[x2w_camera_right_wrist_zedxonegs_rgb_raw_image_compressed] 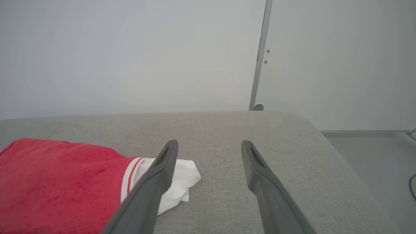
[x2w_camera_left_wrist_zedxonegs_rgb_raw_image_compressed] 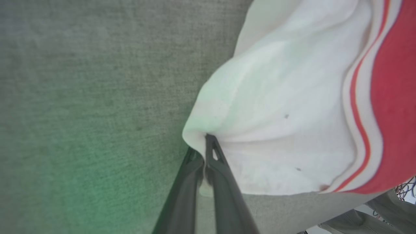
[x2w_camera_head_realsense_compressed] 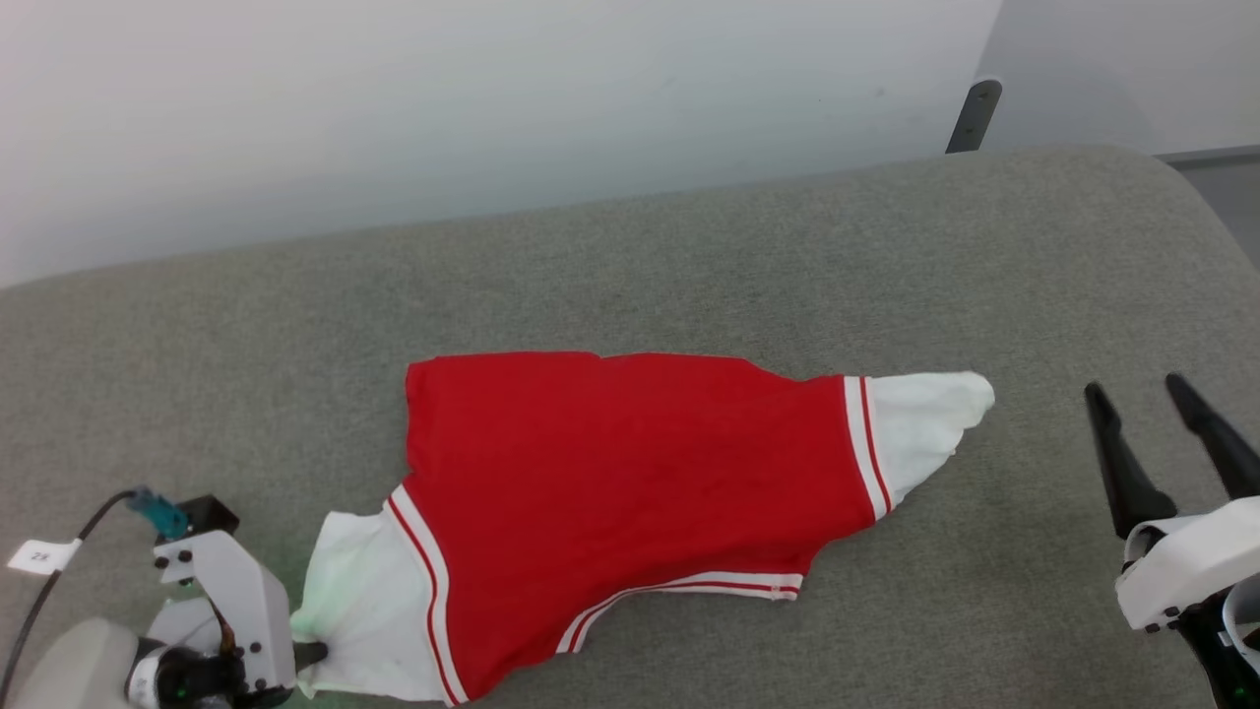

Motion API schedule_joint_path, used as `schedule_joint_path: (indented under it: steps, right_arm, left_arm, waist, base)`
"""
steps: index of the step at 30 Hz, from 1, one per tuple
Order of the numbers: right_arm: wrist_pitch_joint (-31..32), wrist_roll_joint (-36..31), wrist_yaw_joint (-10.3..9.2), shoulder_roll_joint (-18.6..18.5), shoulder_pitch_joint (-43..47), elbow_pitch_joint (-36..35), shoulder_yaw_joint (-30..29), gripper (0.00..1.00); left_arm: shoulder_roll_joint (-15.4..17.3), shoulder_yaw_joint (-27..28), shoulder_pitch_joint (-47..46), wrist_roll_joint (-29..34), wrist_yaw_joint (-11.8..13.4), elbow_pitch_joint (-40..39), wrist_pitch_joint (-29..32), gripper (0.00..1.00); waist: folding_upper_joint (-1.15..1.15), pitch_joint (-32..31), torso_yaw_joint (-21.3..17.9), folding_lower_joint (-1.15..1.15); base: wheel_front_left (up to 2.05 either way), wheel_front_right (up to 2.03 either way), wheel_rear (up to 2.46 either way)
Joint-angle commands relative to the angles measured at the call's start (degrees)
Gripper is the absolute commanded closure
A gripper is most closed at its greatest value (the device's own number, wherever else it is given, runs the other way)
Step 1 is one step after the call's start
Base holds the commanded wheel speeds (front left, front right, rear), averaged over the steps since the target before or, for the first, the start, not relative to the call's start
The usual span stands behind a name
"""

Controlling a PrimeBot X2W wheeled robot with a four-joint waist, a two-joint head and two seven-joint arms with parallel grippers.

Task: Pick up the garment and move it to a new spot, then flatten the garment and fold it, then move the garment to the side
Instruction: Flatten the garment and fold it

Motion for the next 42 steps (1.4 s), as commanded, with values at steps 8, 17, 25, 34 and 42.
schedule_joint_path:
  steps: [8,17,25,34,42]
  right_arm:
    - [13.5,4.4,-0.04,-2.3,-3.5,3.5,1.8,0.0]
    - [24.3,9.8,-0.02,-4.1,-13.5,16.1,6.2,0.0]
    - [28.1,11.6,-0.02,-3.0,-22.5,31.3,10.1,0.0]
    - [34.4,12.6,-0.01,-1.9,-26.4,43.7,15.6,0.3]
    - [37.9,15.6,-0.05,-4.3,-29.3,45.2,16.8,1.0]
  left_arm:
    - [-4.1,-2.5,-2.6,0.7,-2.6,3.9,-2.6,1.0]
    - [-5.7,-4.1,-7.9,1.6,-4.0,5.7,-4.4,1.0]
    - [-7.5,-6.1,-12.0,1.9,-4.7,8.1,-5.9,1.0]
    - [-8.0,-7.9,-14.1,1.3,-5.0,9.9,-7.1,1.0]
    - [-7.0,-9.5,-17.3,1.4,-5.1,9.6,-7.1,1.0]
  waist:
    - [0.0,2.2,1.7,0.0]
    - [0.0,6.3,4.8,0.0]
    - [0.0,9.6,7.3,0.0]
    - [0.0,10.4,8.2,0.0]
    - [0.0,9.4,8.1,0.0]
  base:
    - [0.0,0.0,0.0]
    - [0.0,0.0,0.0]
    - [0.0,0.0,0.0]
    - [0.0,0.0,0.0]
    - [0.0,0.0,0.0]
